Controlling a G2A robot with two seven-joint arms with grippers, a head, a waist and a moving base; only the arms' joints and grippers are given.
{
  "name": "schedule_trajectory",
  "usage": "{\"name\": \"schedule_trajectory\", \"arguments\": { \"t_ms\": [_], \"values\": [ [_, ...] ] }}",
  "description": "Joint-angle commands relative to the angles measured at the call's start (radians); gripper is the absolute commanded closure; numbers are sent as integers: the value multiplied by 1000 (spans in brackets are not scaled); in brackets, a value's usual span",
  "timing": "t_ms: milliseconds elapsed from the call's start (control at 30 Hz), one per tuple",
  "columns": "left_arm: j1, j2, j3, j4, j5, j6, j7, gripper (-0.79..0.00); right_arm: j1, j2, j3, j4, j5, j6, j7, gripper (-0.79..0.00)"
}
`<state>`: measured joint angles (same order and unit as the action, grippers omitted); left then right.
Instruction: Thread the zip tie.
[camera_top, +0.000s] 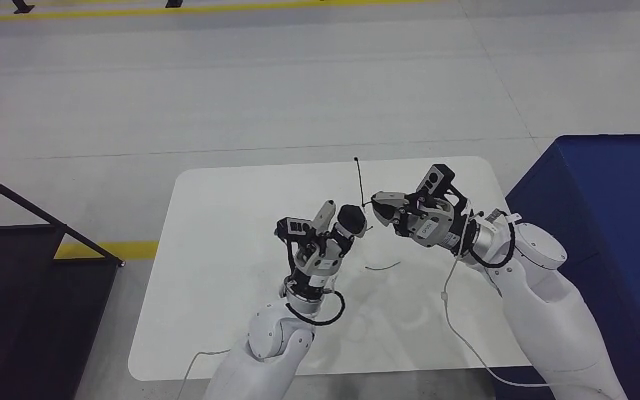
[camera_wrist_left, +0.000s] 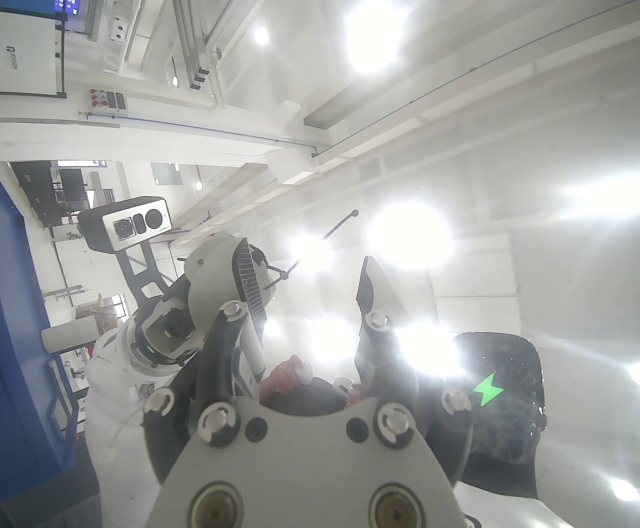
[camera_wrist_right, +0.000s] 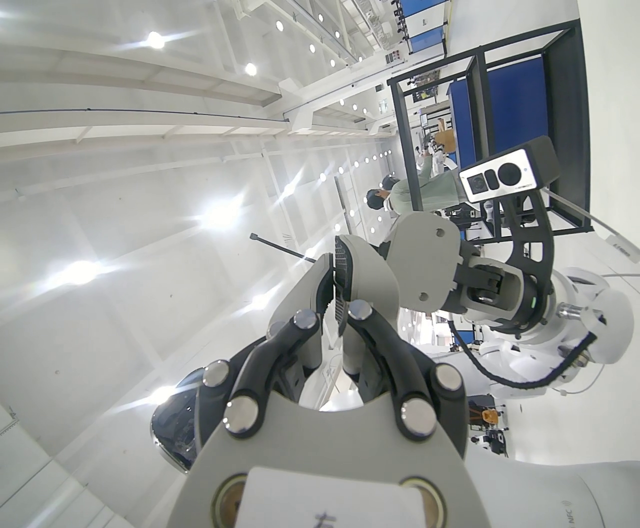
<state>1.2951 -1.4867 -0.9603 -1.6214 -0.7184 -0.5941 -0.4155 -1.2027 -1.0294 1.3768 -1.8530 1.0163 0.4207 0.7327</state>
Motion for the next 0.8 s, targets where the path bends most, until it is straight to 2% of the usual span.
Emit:
{"name": "schedule_trajectory", "arguments": {
  "t_ms": [0,133,200,767],
  "values": [
    [0,-2,5,1,9,7,1,-403,1,0,1,1,0,1,1,0],
    [-2,-5,10,2,19,11,9,-416,2,0,4,2,1,4,3,0],
    [-2,-7,13,-6,9,8,6,-385,2,0,4,2,1,4,4,0],
    [9,-15,9,-19,9,-4,-13,-311,0,-2,3,4,-2,4,12,0]
  ]
}}
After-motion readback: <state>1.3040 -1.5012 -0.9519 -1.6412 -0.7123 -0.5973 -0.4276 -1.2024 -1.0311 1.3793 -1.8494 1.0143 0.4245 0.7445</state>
